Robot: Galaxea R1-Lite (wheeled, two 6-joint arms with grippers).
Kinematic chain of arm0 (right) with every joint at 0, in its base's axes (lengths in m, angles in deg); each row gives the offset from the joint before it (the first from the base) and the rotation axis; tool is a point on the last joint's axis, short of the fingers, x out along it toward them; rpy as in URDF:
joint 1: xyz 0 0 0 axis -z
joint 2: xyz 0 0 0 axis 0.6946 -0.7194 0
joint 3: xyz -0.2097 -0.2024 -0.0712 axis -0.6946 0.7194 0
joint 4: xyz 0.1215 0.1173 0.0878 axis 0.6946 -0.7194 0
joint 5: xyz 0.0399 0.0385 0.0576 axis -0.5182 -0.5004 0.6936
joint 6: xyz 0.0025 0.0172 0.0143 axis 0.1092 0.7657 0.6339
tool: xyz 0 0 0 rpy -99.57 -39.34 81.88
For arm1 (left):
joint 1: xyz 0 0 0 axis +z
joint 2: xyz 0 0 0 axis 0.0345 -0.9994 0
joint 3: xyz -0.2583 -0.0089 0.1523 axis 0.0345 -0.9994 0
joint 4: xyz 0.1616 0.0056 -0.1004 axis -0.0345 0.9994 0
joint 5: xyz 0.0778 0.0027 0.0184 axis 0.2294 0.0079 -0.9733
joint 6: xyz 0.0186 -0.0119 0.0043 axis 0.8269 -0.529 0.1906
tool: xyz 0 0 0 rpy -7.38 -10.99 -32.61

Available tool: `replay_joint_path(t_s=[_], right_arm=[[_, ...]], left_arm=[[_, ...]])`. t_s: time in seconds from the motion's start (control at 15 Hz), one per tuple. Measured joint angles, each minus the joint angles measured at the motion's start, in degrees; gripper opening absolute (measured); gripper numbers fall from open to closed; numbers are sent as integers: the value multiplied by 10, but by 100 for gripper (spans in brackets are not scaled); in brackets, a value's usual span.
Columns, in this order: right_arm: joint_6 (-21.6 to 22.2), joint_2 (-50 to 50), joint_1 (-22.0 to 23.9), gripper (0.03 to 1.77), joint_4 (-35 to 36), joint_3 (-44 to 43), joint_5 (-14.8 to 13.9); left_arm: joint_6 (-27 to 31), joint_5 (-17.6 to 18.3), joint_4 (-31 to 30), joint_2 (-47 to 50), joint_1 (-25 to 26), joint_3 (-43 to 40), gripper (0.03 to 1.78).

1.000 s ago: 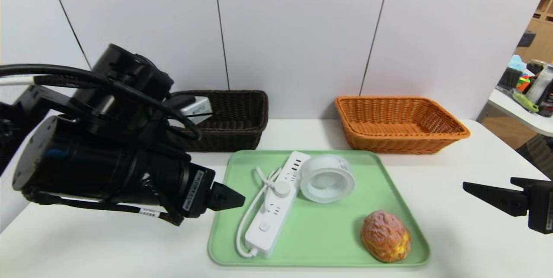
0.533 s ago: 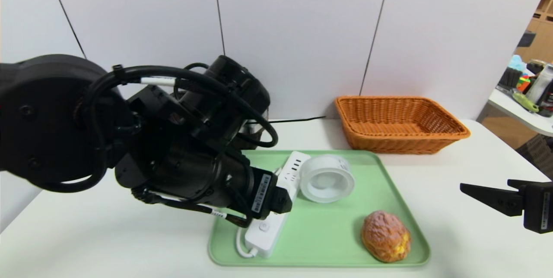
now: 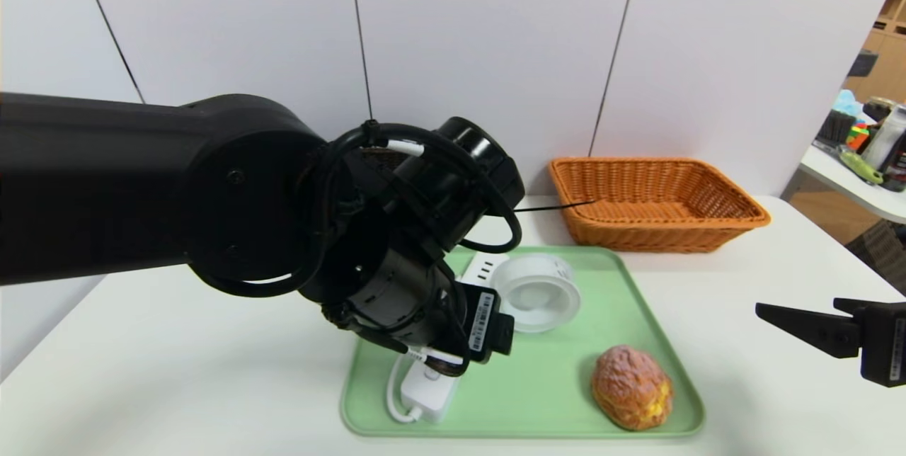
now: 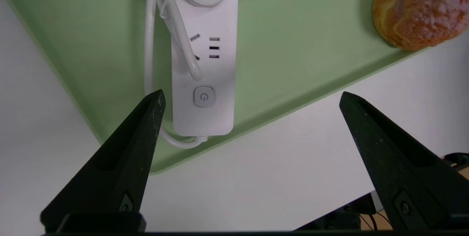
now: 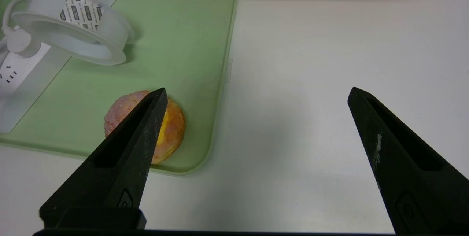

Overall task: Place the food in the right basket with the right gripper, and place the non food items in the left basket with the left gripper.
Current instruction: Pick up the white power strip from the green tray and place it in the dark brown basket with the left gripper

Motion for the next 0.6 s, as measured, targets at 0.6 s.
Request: replay_joint_path(t_s=[0.6], right_arm=[[14,20,0,170,0,5,0]], left_arm=[[55,-80,-2,-55,1,21,169]])
